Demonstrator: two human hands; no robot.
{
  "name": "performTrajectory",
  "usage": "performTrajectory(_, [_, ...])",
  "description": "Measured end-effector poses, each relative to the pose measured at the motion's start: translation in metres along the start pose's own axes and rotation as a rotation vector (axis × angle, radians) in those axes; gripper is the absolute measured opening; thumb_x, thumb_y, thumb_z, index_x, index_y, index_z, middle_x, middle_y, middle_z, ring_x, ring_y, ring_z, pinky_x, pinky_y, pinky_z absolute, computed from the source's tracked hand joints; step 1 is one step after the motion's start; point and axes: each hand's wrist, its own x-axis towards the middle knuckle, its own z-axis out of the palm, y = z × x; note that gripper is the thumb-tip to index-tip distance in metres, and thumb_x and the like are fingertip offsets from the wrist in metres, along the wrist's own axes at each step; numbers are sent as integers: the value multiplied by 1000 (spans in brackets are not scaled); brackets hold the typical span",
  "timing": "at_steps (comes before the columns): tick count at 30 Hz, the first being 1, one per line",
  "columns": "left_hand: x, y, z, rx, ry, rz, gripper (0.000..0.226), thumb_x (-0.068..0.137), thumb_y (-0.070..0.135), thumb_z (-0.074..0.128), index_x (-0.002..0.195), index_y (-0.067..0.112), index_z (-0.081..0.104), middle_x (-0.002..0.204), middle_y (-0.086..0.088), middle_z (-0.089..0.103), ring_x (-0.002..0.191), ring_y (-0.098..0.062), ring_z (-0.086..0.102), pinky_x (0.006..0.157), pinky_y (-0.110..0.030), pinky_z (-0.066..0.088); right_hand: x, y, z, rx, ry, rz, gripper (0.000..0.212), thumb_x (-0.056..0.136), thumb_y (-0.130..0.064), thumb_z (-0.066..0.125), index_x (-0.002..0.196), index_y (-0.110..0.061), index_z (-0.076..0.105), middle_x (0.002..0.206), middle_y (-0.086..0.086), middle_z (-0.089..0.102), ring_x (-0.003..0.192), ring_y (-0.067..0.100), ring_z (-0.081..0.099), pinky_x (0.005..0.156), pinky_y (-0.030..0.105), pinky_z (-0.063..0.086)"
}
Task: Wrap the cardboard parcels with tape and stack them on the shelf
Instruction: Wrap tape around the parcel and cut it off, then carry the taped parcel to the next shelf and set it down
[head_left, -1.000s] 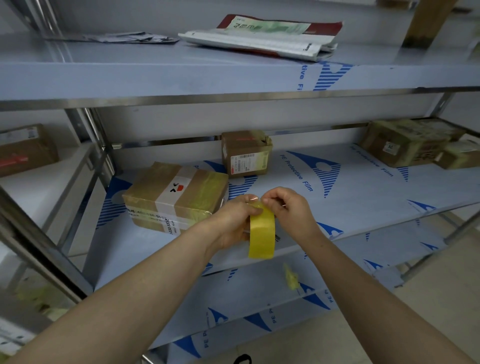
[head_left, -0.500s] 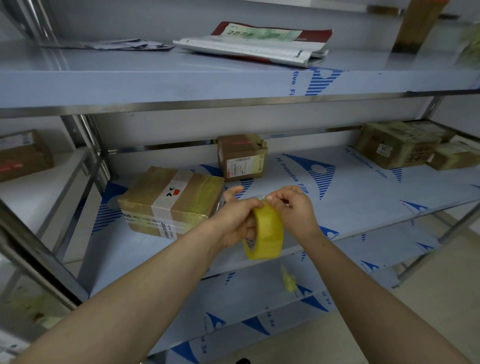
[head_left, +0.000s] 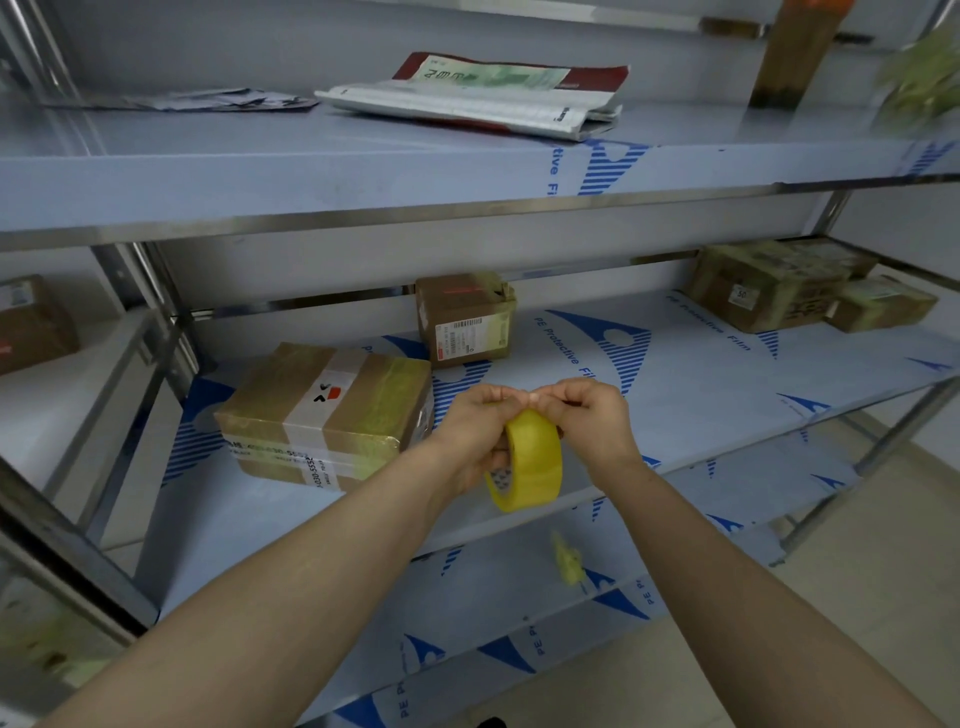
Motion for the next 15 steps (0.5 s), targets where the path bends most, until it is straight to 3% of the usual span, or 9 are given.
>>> performTrajectory(2, [2, 0, 2, -15, -6, -9, 15, 96, 16, 54, 108, 7, 54, 102, -19, 65, 83, -27, 66, 62, -32, 57, 0, -3, -2, 150, -10, 125, 13, 83, -8, 71, 93, 0, 69, 81, 6, 69, 73, 16, 65, 66, 25, 54])
performTrajectory(5, [7, 3, 2, -65, -23, -26, 13, 98, 17, 50, 106, 8, 55, 97, -16, 67, 82, -25, 67, 69, -36, 58, 3, -1, -11, 392, -74, 343, 47, 81, -15, 74, 122, -6, 52, 108, 15, 66, 92, 24, 66, 83, 35, 54])
performTrajectory(7, [11, 6, 2, -139, -24, -35, 15, 100, 18, 46, 108, 9, 55, 91, -12, 67, 77, -22, 68, 67, -37, 58, 0, 0, -20, 308, -244, 434, 61, 80, -24, 75, 130, -5, 47, 120, 16, 63, 104, 26, 65, 91, 37, 52])
performTrajectory(9, [15, 11, 5, -184, -4, -43, 12, 101, 18, 44, 103, 11, 54, 88, -10, 65, 74, -22, 67, 65, -37, 57, -4, 3, -24, 168, -392, 404, 53, 80, -22, 74, 125, -3, 56, 114, 13, 68, 103, 25, 66, 92, 36, 53])
performTrajectory(11, [20, 14, 10, -185, 16, -24, 11, 102, 18, 42, 98, 14, 52, 87, -8, 61, 73, -20, 64, 65, -35, 57, -2, 5, -26, 152, -384, 317, 39, 81, -15, 73, 117, -3, 64, 108, 12, 71, 99, 23, 68, 90, 35, 54])
performTrajectory(13, [26, 15, 11, 90, 71, 61, 16, 102, 19, 39, 114, 20, 50, 93, -7, 56, 78, -22, 61, 69, -35, 56, 5, 4, -26, 137, -361, 243, 31, 82, -11, 72, 112, -3, 67, 104, 13, 72, 88, 18, 69, 80, 27, 56])
performTrajectory(15, [37, 18, 5, 769, 117, 188, 48, 102, 24, 34, 146, 38, 21, 103, -6, 53, 90, -28, 59, 78, -38, 51, 15, 3, -24, 27, -360, 173, 26, 81, -8, 73, 106, 0, 68, 100, 16, 71, 79, 16, 67, 72, 25, 56])
